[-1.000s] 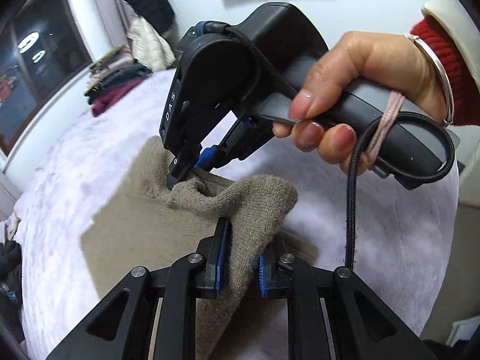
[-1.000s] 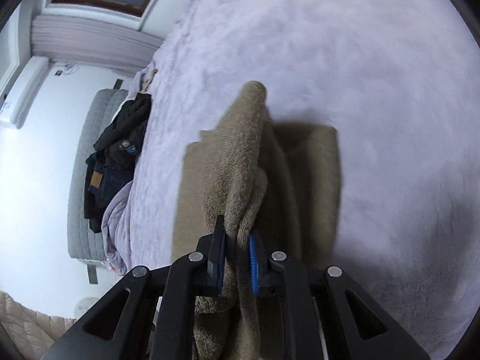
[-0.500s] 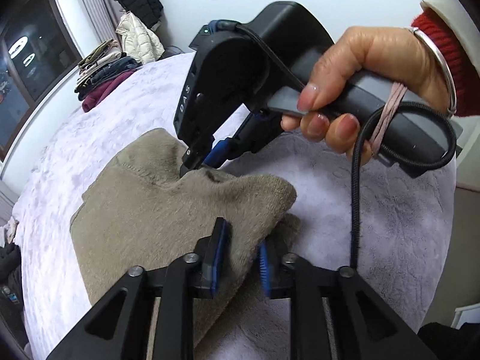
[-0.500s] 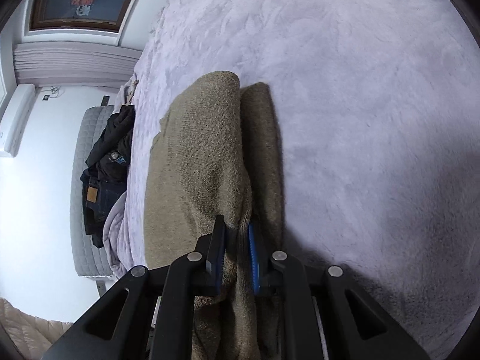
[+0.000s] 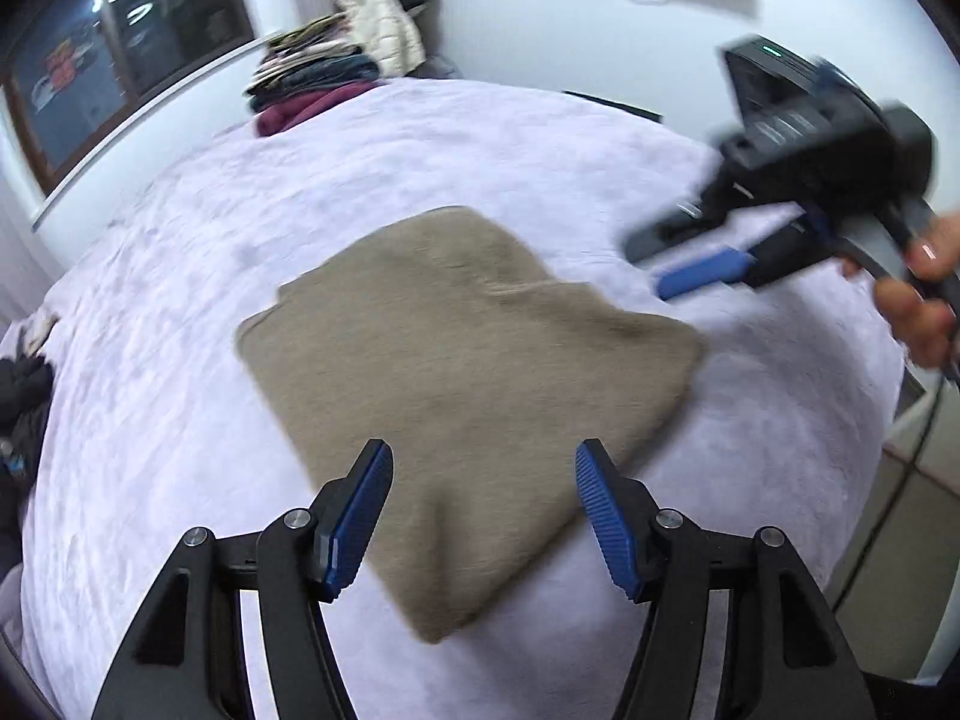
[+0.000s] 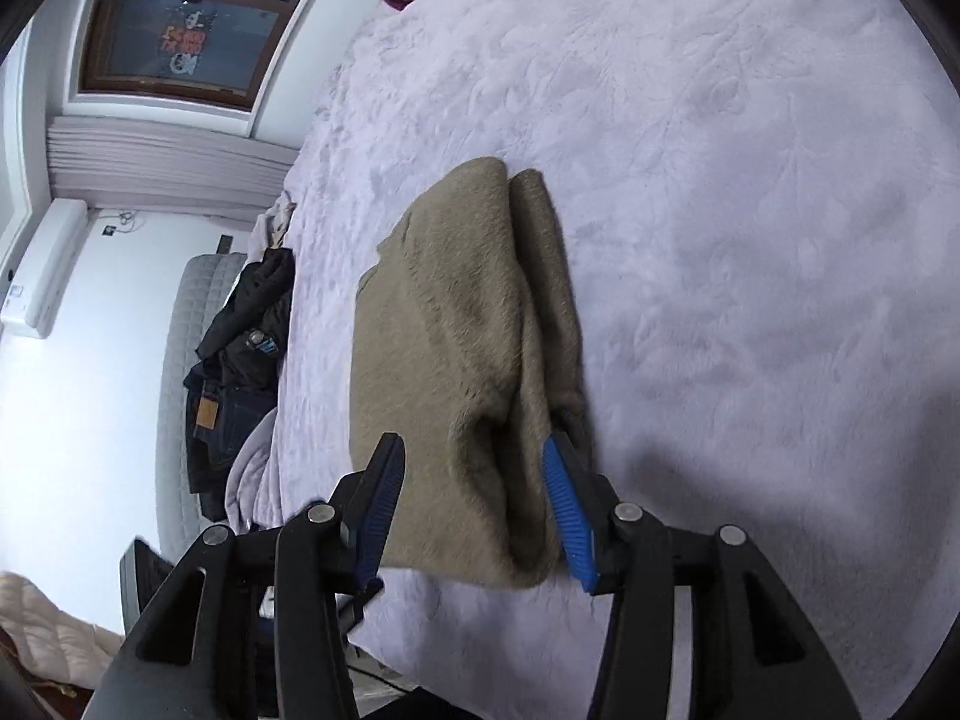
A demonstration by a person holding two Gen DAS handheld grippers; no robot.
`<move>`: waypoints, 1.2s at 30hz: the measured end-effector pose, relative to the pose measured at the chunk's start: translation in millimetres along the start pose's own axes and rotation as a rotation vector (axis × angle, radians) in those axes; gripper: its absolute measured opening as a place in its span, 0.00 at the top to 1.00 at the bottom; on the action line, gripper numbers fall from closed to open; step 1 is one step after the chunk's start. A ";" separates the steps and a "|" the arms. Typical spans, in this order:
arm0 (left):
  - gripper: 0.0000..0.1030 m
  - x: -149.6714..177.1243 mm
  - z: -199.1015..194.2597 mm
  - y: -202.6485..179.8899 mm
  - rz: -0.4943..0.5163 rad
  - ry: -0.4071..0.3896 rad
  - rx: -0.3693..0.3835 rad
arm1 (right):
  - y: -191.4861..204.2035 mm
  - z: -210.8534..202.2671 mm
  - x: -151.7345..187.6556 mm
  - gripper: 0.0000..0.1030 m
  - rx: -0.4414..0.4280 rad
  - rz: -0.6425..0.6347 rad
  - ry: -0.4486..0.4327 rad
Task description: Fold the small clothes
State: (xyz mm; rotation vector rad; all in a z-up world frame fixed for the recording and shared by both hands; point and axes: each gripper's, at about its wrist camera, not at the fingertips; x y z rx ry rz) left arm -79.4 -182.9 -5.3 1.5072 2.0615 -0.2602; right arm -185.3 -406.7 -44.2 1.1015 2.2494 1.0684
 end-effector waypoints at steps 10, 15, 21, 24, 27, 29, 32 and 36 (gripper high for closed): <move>0.37 2.4 25.7 67.2 -0.292 0.080 -0.038 | 6.8 19.5 21.0 0.92 0.070 -0.065 0.070; 0.37 17.2 68.6 74.3 -0.398 0.199 -0.015 | -34.4 24.2 34.0 0.92 0.178 0.010 0.092; 0.36 17.6 71.7 67.9 -0.394 0.210 -0.030 | -37.5 10.9 38.8 0.88 0.163 0.032 0.047; 0.36 15.4 67.3 69.4 -0.397 0.212 -0.032 | -23.9 -13.1 31.1 0.80 0.128 0.002 -0.016; 0.36 10.9 61.7 74.7 -0.420 0.204 -0.037 | -13.6 -13.4 5.5 0.49 0.056 0.009 -0.037; 0.36 7.3 62.1 80.2 -0.437 0.206 -0.035 | -10.7 -0.3 -17.6 0.49 0.032 0.008 -0.047; 0.36 5.7 66.2 87.8 -0.468 0.210 -0.016 | -8.9 25.3 -47.2 0.49 -0.005 0.034 -0.051; 0.36 5.0 69.8 94.2 -0.496 0.218 -0.029 | -1.4 58.6 -70.4 0.91 0.015 0.038 0.019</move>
Point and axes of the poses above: each gripper's, at about its wrist camera, not at the fingertips, and z roughly the way its jaws point, y to its left, x to its underside, and after that the axes turned 5 degrees about z, right-handed
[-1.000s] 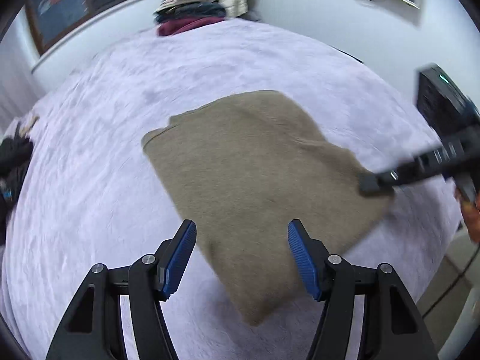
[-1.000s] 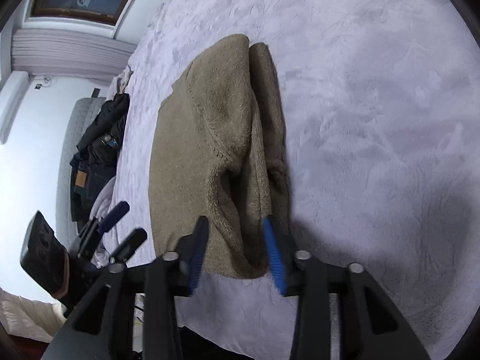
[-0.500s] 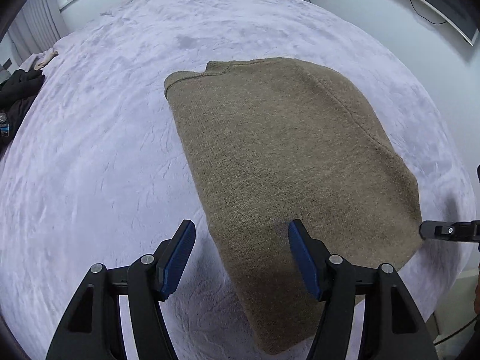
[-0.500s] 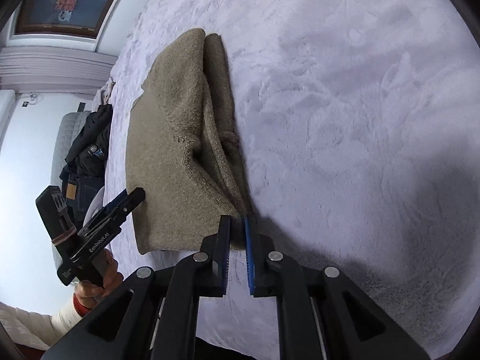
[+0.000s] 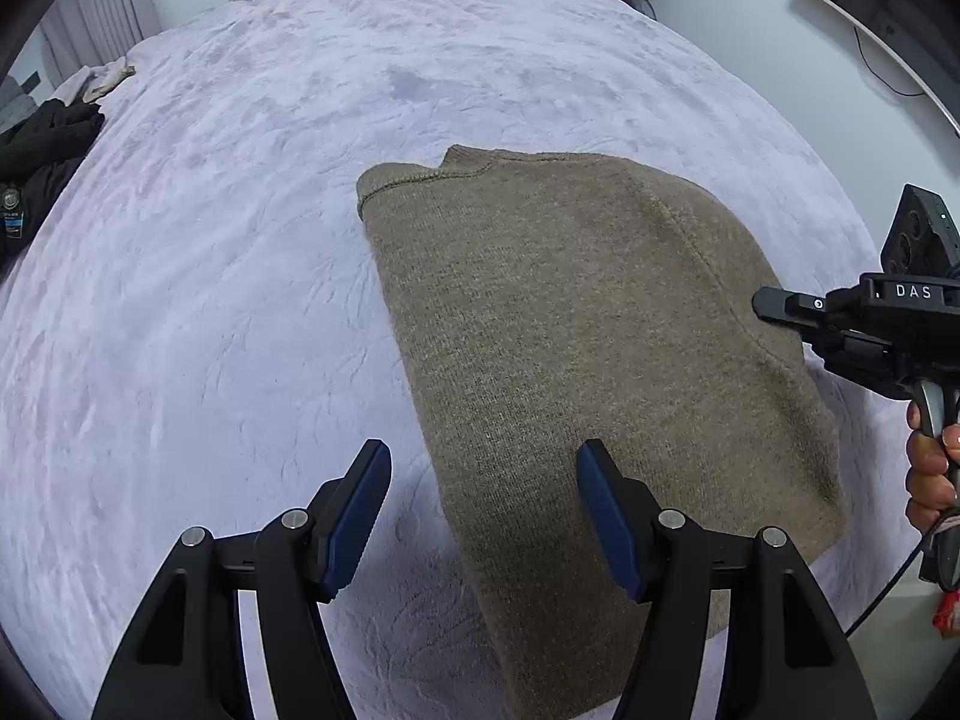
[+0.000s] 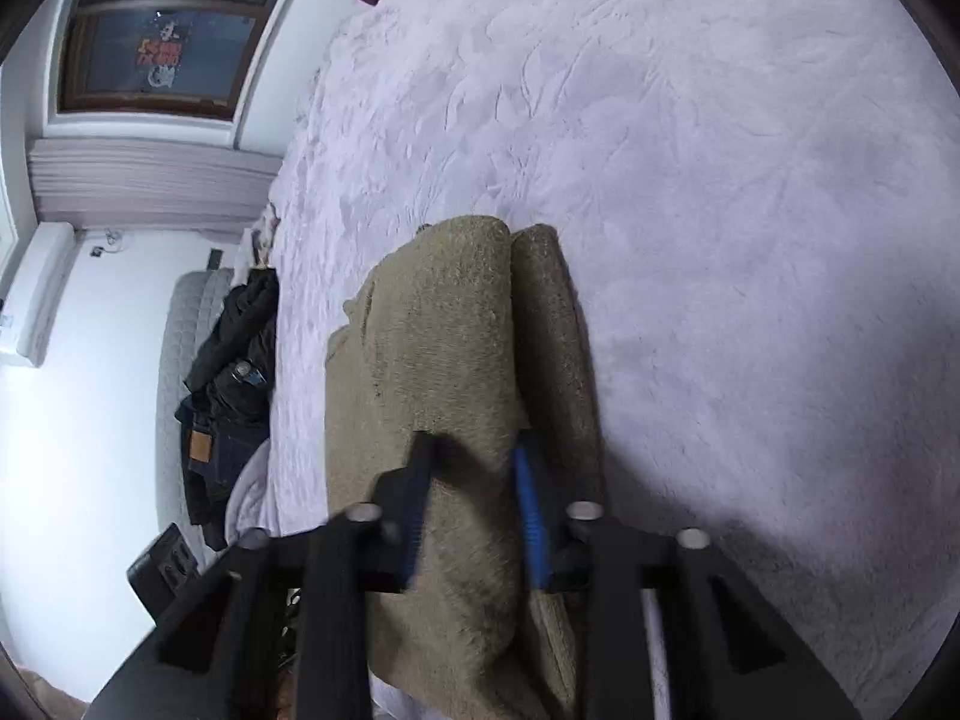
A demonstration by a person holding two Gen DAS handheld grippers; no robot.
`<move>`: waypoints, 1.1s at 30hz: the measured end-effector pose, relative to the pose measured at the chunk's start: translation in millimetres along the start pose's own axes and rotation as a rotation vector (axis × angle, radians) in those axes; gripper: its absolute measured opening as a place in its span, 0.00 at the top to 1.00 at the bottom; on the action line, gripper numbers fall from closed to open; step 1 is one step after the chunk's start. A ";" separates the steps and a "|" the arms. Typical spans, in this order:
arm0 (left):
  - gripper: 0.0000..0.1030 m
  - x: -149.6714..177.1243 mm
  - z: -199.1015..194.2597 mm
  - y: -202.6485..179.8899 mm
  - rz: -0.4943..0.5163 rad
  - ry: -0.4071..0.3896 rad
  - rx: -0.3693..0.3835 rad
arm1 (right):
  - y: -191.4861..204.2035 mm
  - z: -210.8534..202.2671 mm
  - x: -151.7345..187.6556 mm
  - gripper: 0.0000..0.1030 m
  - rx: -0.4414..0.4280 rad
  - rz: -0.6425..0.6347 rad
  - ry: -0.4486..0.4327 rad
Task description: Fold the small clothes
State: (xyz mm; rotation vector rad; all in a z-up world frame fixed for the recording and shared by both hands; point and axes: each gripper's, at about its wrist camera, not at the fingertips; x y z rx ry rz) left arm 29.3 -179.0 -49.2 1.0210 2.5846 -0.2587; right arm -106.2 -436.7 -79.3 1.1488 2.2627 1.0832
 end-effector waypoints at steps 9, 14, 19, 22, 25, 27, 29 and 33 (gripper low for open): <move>0.36 1.4 7.4 -7.4 0.014 -0.025 -0.031 | -7.8 10.4 -13.0 0.92 0.226 -0.123 0.013; 0.36 1.5 -1.9 4.3 -0.004 -0.026 -0.020 | -4.1 -16.2 -2.4 0.72 0.268 -0.079 -0.064; 0.36 3.1 -10.8 18.4 -0.010 -0.024 -0.060 | 25.7 -47.0 22.0 0.72 0.123 -0.124 -0.091; 0.36 4.1 -8.5 22.9 -0.020 -0.007 -0.057 | 43.6 -40.8 39.0 0.72 0.088 -0.171 -0.042; 0.35 4.9 -5.1 22.8 -0.026 0.003 -0.064 | 42.4 -23.0 50.2 0.72 0.156 -0.203 -0.005; 0.27 7.6 -1.6 23.6 -0.036 0.005 -0.069 | 25.1 -10.3 53.8 0.76 0.234 -0.199 0.011; 0.25 10.3 -0.4 25.9 -0.044 0.007 -0.065 | 9.2 -6.9 55.1 0.84 0.209 -0.165 -0.006; 0.25 13.5 -2.8 33.1 -0.075 0.025 -0.029 | 2.7 -9.8 54.1 0.87 0.189 -0.131 -0.022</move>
Point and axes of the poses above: each gripper's, at about its wrist camera, not at the fingertips, and z roughly the way its jaws point, y to its left, x to its underside, and after that the axes turned 5 degrees about z, right-handed
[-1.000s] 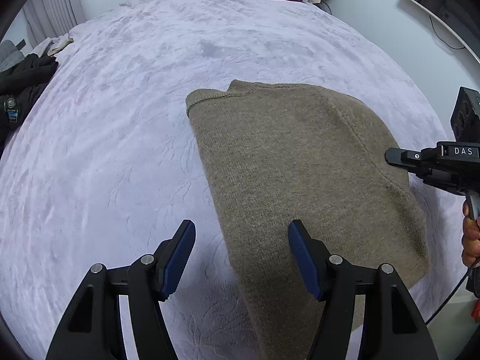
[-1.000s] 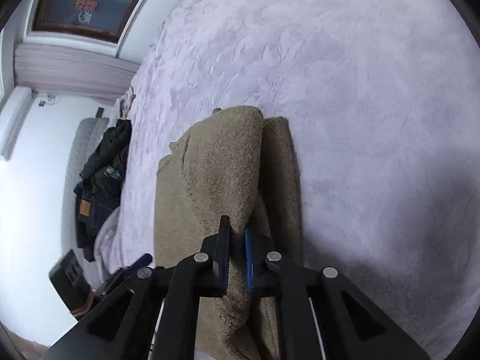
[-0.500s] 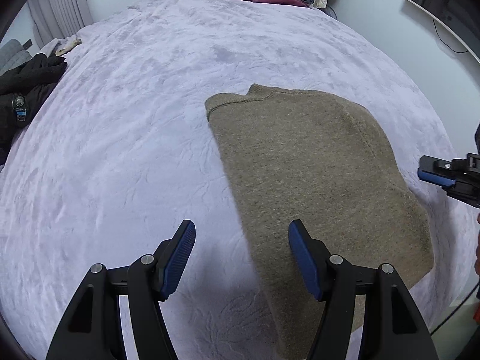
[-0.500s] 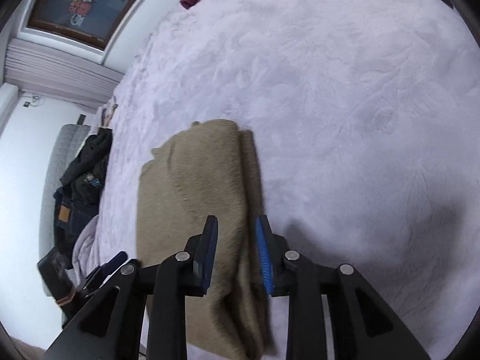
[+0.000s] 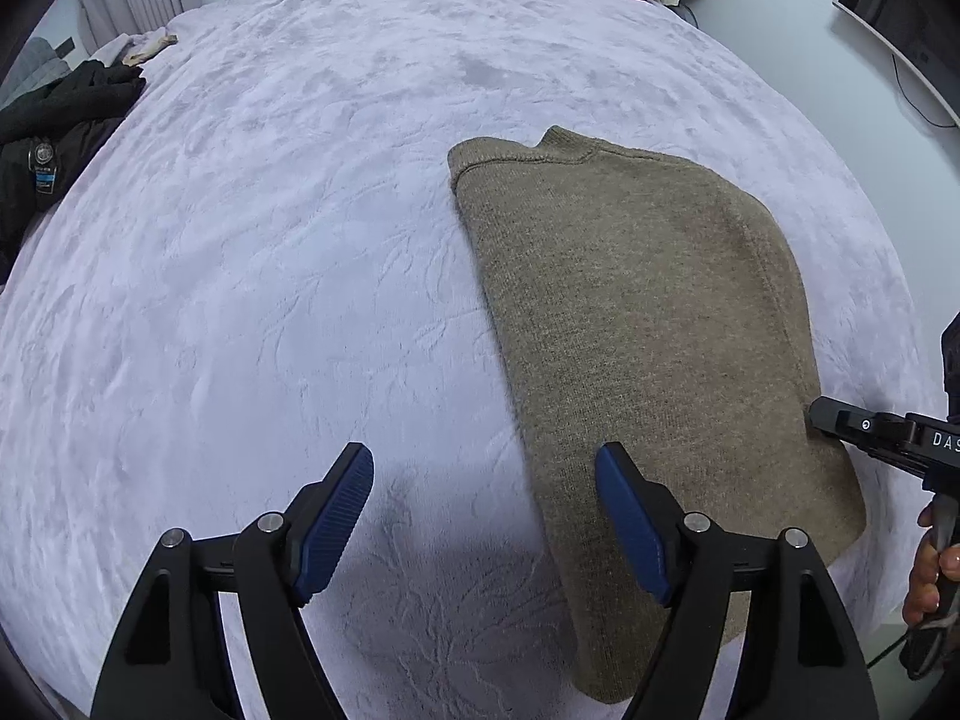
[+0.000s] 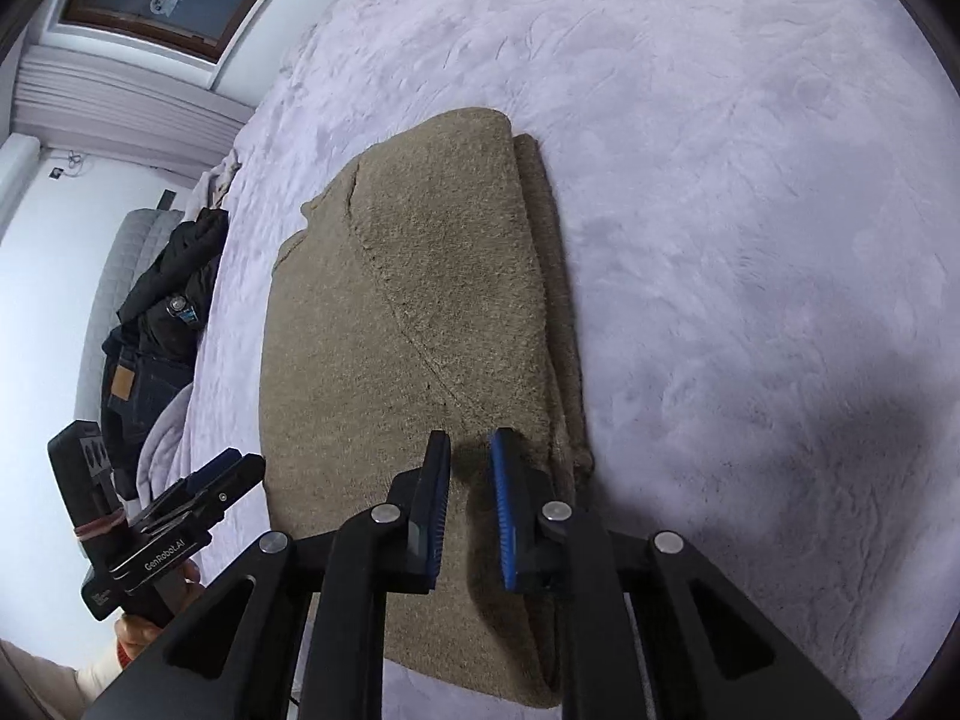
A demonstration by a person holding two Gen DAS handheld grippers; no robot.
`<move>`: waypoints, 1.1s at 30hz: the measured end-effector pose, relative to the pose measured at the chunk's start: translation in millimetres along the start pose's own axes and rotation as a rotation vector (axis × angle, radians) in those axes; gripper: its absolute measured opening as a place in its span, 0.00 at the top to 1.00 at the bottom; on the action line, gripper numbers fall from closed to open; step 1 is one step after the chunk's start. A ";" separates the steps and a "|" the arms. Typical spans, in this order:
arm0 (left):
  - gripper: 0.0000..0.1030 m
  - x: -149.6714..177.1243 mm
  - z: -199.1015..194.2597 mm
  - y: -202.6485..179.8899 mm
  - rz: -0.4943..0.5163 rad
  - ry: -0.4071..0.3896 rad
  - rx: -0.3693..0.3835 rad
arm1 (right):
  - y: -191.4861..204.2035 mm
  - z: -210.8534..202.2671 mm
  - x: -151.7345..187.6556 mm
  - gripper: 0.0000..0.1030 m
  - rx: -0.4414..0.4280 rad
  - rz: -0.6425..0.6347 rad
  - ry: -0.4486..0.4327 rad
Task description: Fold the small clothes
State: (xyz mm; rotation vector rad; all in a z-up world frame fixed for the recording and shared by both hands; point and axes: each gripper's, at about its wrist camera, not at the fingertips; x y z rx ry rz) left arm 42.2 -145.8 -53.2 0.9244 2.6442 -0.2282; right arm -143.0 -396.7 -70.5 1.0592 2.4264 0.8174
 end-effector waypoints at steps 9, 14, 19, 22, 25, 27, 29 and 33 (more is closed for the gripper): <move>0.25 6.7 0.9 13.7 -0.044 0.047 0.007 | 12.5 -5.7 7.4 0.83 0.053 -0.005 -0.024; 0.25 11.9 3.2 16.8 -0.047 0.071 0.004 | 17.6 -17.8 10.9 0.80 0.060 -0.002 -0.037; 0.25 14.8 7.6 13.9 -0.019 0.094 -0.010 | 21.2 -25.4 7.8 0.61 0.070 0.002 -0.044; 0.01 14.5 5.6 15.7 -0.020 0.078 0.001 | 19.6 -28.1 7.4 0.58 0.078 0.006 -0.045; 0.00 13.6 4.3 22.3 -0.037 0.064 0.052 | 17.2 -31.0 3.9 0.52 0.089 -0.004 -0.054; 0.00 11.9 9.4 26.7 -0.051 0.076 0.110 | 13.2 -31.9 -2.8 0.42 0.075 -0.007 -0.056; 0.00 8.8 16.7 28.6 -0.063 0.099 0.178 | 7.9 -30.1 -13.7 0.36 0.023 0.002 -0.044; 0.00 2.5 34.0 26.6 -0.086 0.133 0.263 | -8.2 -13.2 -46.8 0.36 -0.071 0.036 0.008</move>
Point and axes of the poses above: each gripper's, at about its wrist camera, not at the fingertips, and z roughly the way its jaws point, y to its left, x to its underside, and after that the axes turned 5 degrees about z, right-handed
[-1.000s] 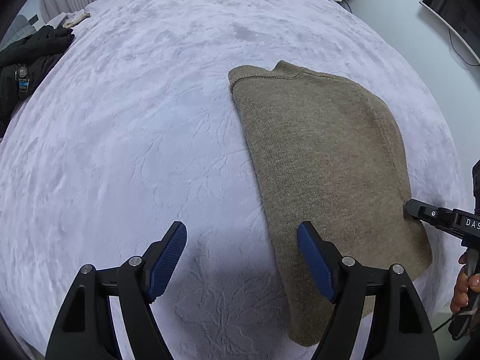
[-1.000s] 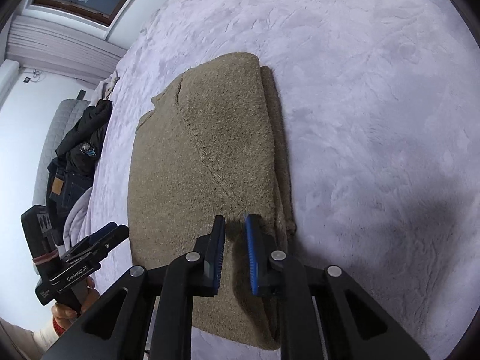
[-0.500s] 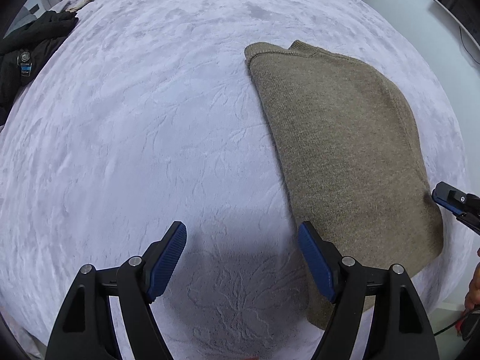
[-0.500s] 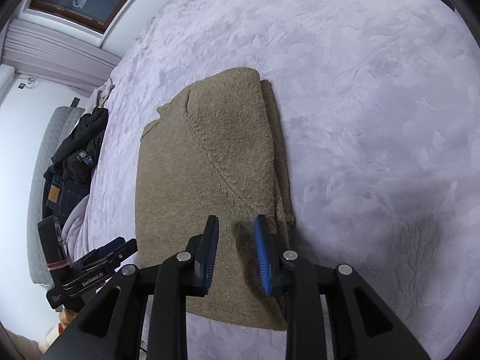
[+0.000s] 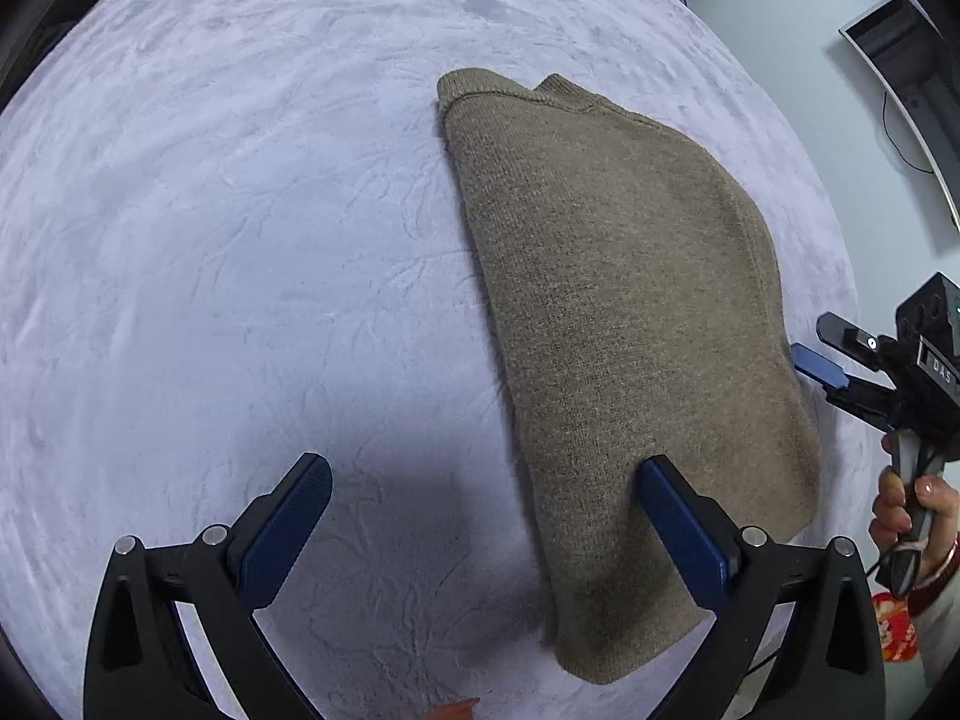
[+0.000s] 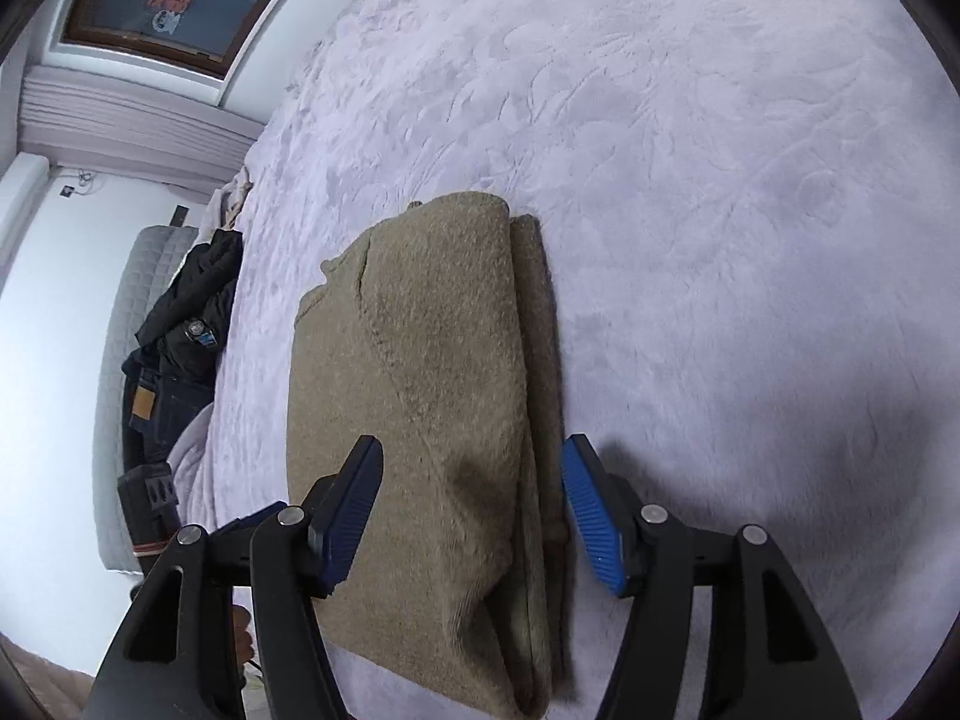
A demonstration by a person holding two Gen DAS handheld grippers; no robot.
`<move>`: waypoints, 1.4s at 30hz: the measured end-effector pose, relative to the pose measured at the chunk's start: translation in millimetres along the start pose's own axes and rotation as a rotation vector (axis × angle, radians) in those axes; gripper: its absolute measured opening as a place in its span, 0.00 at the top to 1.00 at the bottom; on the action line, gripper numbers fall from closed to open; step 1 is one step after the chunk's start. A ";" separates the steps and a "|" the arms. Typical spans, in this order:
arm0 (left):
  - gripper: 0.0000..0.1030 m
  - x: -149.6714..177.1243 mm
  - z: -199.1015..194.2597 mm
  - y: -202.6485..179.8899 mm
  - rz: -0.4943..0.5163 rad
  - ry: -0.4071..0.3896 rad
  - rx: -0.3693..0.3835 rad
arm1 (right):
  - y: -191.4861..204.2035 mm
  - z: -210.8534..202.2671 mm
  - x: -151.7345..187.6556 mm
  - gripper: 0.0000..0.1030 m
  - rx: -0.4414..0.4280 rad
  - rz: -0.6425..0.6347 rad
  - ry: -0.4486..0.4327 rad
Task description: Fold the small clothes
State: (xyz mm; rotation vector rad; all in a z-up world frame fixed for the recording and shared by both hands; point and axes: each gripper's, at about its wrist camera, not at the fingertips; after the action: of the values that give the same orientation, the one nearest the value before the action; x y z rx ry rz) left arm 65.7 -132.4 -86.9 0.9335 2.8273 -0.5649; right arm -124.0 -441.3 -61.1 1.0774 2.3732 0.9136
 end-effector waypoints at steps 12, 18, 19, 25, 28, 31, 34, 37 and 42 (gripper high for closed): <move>0.00 -23.2 43.5 -39.1 0.099 0.074 0.305 | -11.5 73.8 -56.2 0.35 -0.196 -0.058 0.270; 0.01 -24.2 57.2 -52.1 0.106 0.075 0.254 | -12.5 102.1 -73.1 0.40 -0.265 0.007 0.310; 0.11 -23.2 53.7 -51.8 0.096 0.058 0.243 | -12.2 103.8 -72.7 0.48 -0.257 0.017 0.308; 0.49 -15.6 24.5 -39.7 0.046 -0.011 0.292 | -1.2 88.4 -62.3 0.57 -0.333 0.069 0.251; 0.49 -10.7 8.6 -42.7 0.066 -0.035 0.309 | 14.4 81.3 -52.9 0.58 -0.380 0.084 0.237; 0.49 -3.5 -10.5 -45.8 0.082 -0.057 0.317 | 30.9 74.7 -43.1 0.58 -0.398 0.087 0.237; 0.49 12.0 -37.2 -37.4 0.088 -0.078 0.322 | 51.1 69.1 -29.0 0.57 -0.411 0.081 0.247; 0.49 28.4 -60.4 -21.6 0.080 -0.081 0.318 | 69.6 66.6 -9.2 0.58 -0.427 0.083 0.263; 0.49 52.7 -83.5 11.6 0.062 -0.060 0.262 | 94.4 86.6 36.0 0.58 -0.451 0.095 0.311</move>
State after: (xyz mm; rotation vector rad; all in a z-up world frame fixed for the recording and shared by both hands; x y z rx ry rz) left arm 31.1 -62.8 -24.8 1.0213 2.7045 -0.9552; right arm -48.3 -331.9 -60.3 0.9223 2.1892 1.6576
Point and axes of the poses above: each gripper's, at about its wrist camera, not at the fingertips, and z roughly the way its jaws point, y to its left, x to its underside, and after that the axes turned 5 degrees about z, right-handed
